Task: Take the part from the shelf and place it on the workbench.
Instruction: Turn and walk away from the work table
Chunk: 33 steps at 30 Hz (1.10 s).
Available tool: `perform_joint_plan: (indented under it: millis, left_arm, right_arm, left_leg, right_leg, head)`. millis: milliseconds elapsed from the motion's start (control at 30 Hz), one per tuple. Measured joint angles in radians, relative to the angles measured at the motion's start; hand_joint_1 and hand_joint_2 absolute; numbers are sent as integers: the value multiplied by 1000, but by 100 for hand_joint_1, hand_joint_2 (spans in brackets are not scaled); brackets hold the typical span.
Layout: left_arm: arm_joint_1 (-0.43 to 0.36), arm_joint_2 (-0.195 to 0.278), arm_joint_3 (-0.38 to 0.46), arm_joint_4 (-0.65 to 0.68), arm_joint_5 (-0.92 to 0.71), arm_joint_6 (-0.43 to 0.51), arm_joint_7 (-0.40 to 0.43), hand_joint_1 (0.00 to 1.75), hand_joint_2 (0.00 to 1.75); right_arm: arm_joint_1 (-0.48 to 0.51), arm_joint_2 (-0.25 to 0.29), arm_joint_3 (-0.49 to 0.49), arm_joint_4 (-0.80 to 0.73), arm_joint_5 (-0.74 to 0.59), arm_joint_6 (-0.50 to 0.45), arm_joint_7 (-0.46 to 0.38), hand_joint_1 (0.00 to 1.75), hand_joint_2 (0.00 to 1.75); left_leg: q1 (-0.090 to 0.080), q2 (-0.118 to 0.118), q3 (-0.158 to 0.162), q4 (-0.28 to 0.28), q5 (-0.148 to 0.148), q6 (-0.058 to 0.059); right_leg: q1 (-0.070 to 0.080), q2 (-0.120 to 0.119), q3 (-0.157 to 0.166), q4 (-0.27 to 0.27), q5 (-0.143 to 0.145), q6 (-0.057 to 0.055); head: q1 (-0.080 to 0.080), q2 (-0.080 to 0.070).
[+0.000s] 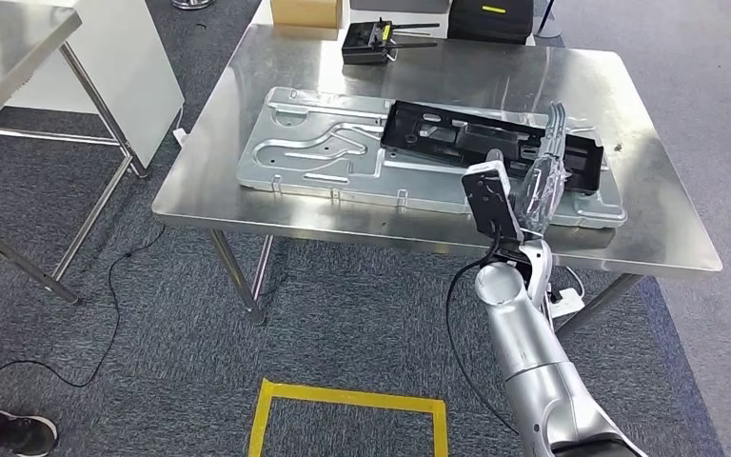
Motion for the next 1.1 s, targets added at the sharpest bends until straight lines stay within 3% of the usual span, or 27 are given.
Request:
perform_joint_plan:
  millis: [67,100,133,233,267,367,433,533,567,600,633,733,767,900,967,1033,1100]
  left_arm:
    - [1,0,2,0,2,0,2,0,0]
    - [2,0,4,0,3,0,2,0,0]
    - [2,0,5,0,5,0,3,0,0]
    - [5,0,10,0,9,0,4,0,0]
    - [6,-1,12,0,10,0,5,0,0]
    - [9,0,20,0,15,0,8,0,0]
    - [11,2,25,0,19,0,12,0,0]
    - [13,4,29,0,26,0,21,0,0]
    - [14,5,30,0,29,0,24,0,0]
    - [16,6,33,0,32,0,26,0,0]
    - [18,7,38,0,36,0,28,0,0]
    - [24,8,52,0,49,0,33,0,0]
    - [26,7,56,0,53,0,33,0,0]
    - [34,5,75,0,69,0,37,0,0]
    - [37,5,85,0,73,0,39,0,0]
    - [41,5,94,0,73,1,40,0,0]
    - [43,5,101,0,75,1,41,0,0]
  right_arm:
    - [2,-4,-3,5,-3,0,0,0,0]
    - [3,-6,-4,8,-5,0,0,0,0]
    - [2,-7,-5,9,-7,0,0,0,0]
    - [-5,-8,-7,11,-14,0,0,0,0]
    - [-8,-8,-7,11,-15,0,0,0,0]
    - [-12,-12,-9,14,-19,0,1,0,0]
    - [-12,-14,-10,15,-21,0,2,0,0]
    - [-13,-16,-10,20,-30,4,8,0,0]
    - [-12,-16,-10,23,-37,8,11,0,0]
    - [-11,-18,-10,26,-46,13,14,0,0]
    - [-11,-19,-10,29,-57,18,16,0,0]
    - [-12,-24,-10,33,-82,28,18,0,0]
    - [-12,-26,-10,34,-88,32,18,0,0]
    - [-11,-37,-10,38,-136,57,16,0,0]
    - [-10,-48,-10,41,-158,69,13,0,0]
    - [-7,-56,-10,44,-173,76,11,0,0]
    - [-1,-65,-10,50,-183,83,11,0,0]
  left_leg:
    - [-2,0,-13,1,9,1]
    - [-3,0,-19,2,13,1]
    - [-4,0,-23,2,17,-1]
    - [-8,0,-30,2,24,-9]
    - [-9,1,-31,2,27,-13]
    - [-10,1,-34,-2,36,-29]
    - [-11,1,-45,22,8,-39]
    - [-11,2,-94,180,-101,-48]
    - [-11,2,-103,229,-124,-50]
    - [-10,3,-100,247,-130,-51]
    - [-9,3,-79,226,-117,-52]
    - [-5,1,20,54,-57,-50]
    - [-5,0,34,21,-50,-46]
    - [-7,-1,30,4,-33,-16]
    - [-4,1,25,-3,-20,-2]
    - [-6,3,16,-4,-12,7]
    - [-8,3,8,-3,-5,10]
  right_leg:
    - [-1,0,-35,107,-50,5]
    - [-1,0,-31,119,-51,4]
    - [-1,0,-2,83,-31,1]
    - [6,-1,123,-117,32,-17]
    - [9,-1,140,-150,37,-22]
    - [10,-3,141,-168,46,-33]
    - [3,-7,141,-183,62,-44]
    - [2,-9,126,-189,77,-53]
    - [3,-9,119,-186,80,-53]
    - [4,-9,112,-182,83,-52]
    - [4,-9,104,-177,85,-51]
    - [4,-7,80,-155,90,-43]
    - [5,-7,73,-149,92,-38]
    - [6,-4,61,-145,100,-16]
    - [3,-1,41,-95,57,-5]
    - [-1,0,4,14,-16,5]
    - [-5,0,-12,87,-48,9]
  head:
    - [0,0]
    - [0,0]
    - [0,0]
    - [0,0]
    - [0,0]
    - [0,0]
    - [-2,0]
    - [-4,0]
    - [-4,0]
    - [-4,0]
    - [-4,0]
    - [-4,0]
    - [-4,0]
    - [-3,0]
    - [-2,0]
    - [-2,0]
    - [-2,0]
